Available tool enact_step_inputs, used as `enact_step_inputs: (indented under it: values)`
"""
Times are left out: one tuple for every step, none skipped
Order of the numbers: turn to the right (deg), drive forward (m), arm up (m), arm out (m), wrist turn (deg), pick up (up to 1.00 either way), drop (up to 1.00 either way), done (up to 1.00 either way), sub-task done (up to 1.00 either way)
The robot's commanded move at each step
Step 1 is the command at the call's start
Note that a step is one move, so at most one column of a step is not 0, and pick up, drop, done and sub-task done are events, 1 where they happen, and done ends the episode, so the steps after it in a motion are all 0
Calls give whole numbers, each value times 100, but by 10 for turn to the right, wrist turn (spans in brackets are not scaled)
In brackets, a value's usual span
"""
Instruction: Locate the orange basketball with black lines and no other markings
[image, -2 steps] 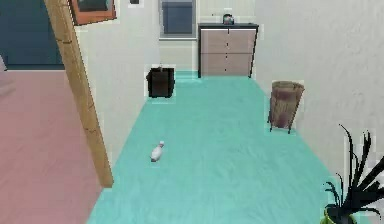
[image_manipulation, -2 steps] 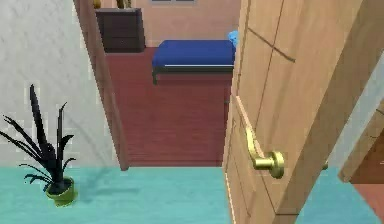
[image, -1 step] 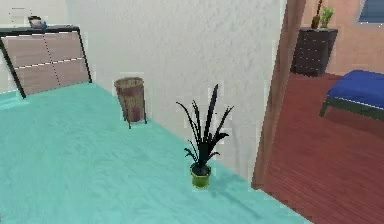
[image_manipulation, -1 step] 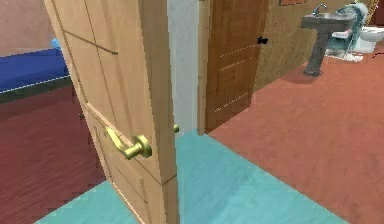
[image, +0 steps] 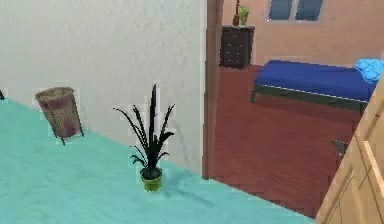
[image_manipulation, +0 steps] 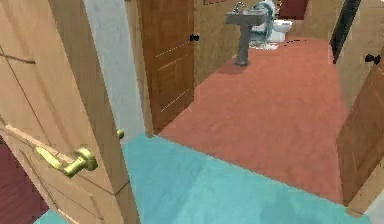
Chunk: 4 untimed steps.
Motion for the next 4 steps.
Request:
enact_step_inputs:
  values:
    - [0, 40, 0, 0, 0, 0, 0, 0, 0]
    - [-420, 0, 0, 0, 0, 0, 0, 0, 0]
    - [0, 30, 0, 0, 0, 0, 0, 0, 0]
    - [450, 0, 0, 0, 0, 0, 0, 0, 0]
